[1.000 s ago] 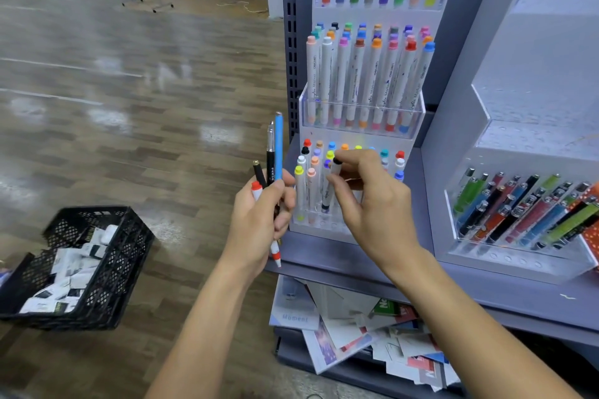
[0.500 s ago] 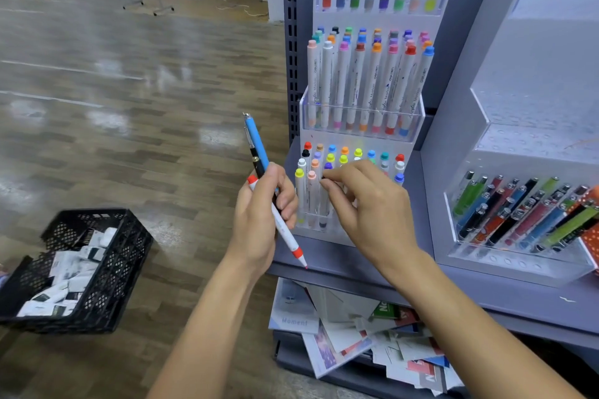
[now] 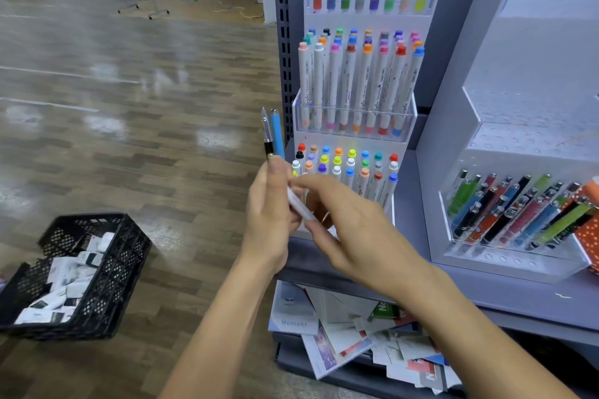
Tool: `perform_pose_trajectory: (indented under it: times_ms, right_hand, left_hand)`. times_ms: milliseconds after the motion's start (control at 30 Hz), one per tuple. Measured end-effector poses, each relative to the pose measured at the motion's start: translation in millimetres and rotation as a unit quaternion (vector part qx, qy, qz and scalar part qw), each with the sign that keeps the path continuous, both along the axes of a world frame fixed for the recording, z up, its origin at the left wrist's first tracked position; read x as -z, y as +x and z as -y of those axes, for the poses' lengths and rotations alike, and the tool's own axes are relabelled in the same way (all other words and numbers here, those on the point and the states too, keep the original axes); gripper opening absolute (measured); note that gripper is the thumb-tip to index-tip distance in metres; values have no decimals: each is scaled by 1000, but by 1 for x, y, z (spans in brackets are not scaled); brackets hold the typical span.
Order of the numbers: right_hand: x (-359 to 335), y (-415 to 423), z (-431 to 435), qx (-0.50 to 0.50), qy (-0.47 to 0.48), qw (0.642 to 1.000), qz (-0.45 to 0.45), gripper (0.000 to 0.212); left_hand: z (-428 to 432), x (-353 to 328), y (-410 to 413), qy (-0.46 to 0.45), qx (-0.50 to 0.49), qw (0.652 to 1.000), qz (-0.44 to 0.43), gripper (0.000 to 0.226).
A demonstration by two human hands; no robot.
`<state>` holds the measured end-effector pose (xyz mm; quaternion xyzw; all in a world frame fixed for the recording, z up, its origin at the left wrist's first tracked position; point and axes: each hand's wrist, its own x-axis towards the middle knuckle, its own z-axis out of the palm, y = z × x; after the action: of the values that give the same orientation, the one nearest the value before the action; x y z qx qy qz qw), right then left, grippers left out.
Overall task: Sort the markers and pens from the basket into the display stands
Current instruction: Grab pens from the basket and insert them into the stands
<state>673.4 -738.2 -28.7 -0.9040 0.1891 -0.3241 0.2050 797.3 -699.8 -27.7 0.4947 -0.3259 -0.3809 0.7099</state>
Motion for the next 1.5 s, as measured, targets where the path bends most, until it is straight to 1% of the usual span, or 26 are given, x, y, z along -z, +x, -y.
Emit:
perform_pose_trajectory:
  times_ms: [67,133,233,300,400,500,667,833,900,1000,1033,1067,1100,1167,1233,1267,1367,1433,1500]
  right_hand:
    - [0,-6,3,8,13,1000,13,67]
    - [-1,-12,8,32,31,997,63,73]
    - [-7,-18,15,81,46,984,153,66]
    - [-8,-17,19,103,54,976,182,63]
    - [-2,-13,20,113,60,972,198,61]
    - [8,-12,21,111,48,975,186,58]
    - [20,-7,20,118,21,987,106,58]
    - [17,-5,22,146,-11,987,63,57]
    - [13,-4,23,160,-41,985,42,48]
    - [11,-3,25,181,-109,977,7,13]
    - [12,-3,25,185,-122,975,-5,6]
    - [13,-3,25,189,-124,974,-13,4]
    - [15,-4,24,193,-110,975,-16,5]
    - [19,-6,23,193,-60,979,-7,20]
    - [21,-7,22,187,-58,981,1,34]
    - [22,-7,22,183,-70,981,-2,35]
    - [22,-7,23,188,-84,979,6,27]
    - [18,-7,25,187,-59,980,27,23]
    - [13,-9,24,176,-15,982,63,21]
  left_hand:
    - [-1,-2,1,-6,19,999,-31,46]
    - [-2,-3,4,-4,15,1000,-16,40]
    - [-2,-1,6,14,7,999,33,31]
    - [-3,1,5,26,17,998,47,31]
    - [-3,1,1,32,23,998,40,30]
    - [-2,2,-1,36,20,999,30,31]
    - [-4,6,1,41,14,999,30,31]
    - [-6,6,1,43,19,998,32,29]
    - [-7,6,1,44,21,998,32,29]
    - [-7,6,1,48,22,998,33,28]
    - [-7,6,1,49,23,998,33,29]
    - [-7,6,1,50,24,998,33,29]
    - [-7,6,1,50,25,998,35,29]
    - [-8,6,0,51,28,998,40,27]
    - [-8,6,-1,48,31,997,44,24]
    - [-8,6,-2,48,31,997,45,23]
    - [-7,6,-4,45,38,997,47,22]
    - [-7,6,-6,35,47,997,57,22]
    - [-8,5,-9,25,61,995,72,23]
